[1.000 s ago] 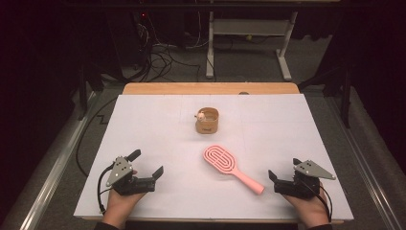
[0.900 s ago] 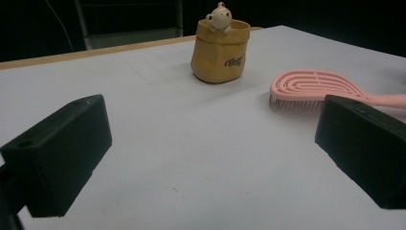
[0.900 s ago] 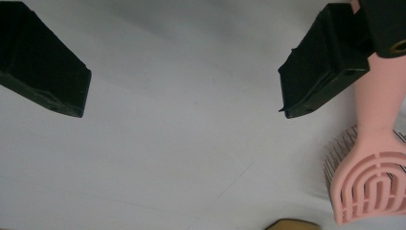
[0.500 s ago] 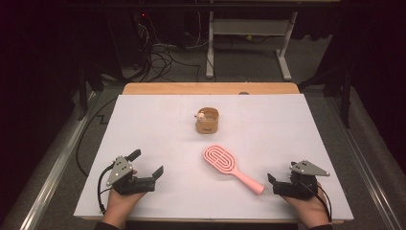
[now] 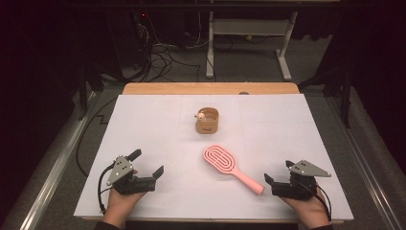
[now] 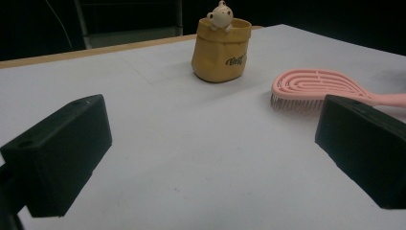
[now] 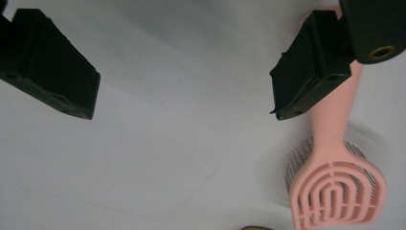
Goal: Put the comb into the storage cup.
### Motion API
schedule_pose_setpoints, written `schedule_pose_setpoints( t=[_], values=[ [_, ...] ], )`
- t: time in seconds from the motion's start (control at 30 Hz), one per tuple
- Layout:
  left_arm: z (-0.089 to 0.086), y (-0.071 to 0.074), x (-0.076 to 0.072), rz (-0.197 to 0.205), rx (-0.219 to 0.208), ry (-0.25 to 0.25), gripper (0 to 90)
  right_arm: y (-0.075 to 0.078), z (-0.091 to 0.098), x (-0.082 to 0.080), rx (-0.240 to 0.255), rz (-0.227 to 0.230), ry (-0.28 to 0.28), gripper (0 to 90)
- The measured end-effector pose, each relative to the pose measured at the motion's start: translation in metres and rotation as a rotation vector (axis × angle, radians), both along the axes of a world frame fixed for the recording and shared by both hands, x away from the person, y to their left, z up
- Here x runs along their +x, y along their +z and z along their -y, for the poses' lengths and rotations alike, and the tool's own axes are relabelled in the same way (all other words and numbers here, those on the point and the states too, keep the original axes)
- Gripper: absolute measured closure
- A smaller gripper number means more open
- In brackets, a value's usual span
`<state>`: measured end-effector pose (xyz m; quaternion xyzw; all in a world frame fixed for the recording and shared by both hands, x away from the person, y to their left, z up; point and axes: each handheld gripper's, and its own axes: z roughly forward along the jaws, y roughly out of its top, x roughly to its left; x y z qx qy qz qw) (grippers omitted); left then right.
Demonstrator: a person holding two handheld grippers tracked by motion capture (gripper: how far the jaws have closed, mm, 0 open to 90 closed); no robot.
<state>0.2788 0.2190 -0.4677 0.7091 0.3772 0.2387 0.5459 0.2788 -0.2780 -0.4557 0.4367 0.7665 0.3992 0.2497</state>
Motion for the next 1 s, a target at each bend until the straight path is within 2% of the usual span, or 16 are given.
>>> schedule_pose_setpoints(
  t=[0.17,0.37,0.73,0.77,0.87,1.0],
  values=[
    [0.0,0.0,0.0,-0.002,0.004,0.0,0.0,0.004,-0.005,-0.003,0.04,0.007,0.032,11.3],
    [0.001,0.0,0.001,-0.006,-0.002,-0.001,0.0,0.006,-0.013,-0.005,0.061,0.024,0.073,11.6],
    [0.0,0.0,0.0,-0.005,0.001,0.0,0.0,0.003,-0.029,-0.008,0.049,0.024,0.152,15.7],
    [0.001,0.0,0.0,-0.002,0.001,-0.003,0.0,0.002,-0.032,-0.007,0.044,0.017,0.174,15.7],
    [0.001,0.0,0.001,-0.001,0.001,-0.002,0.0,0.002,-0.035,-0.007,0.045,0.009,0.193,18.2],
    [0.001,-0.001,0.002,-0.003,0.005,-0.004,0.0,0.0,-0.043,-0.006,0.037,-0.001,0.245,27.2]
  ],
)
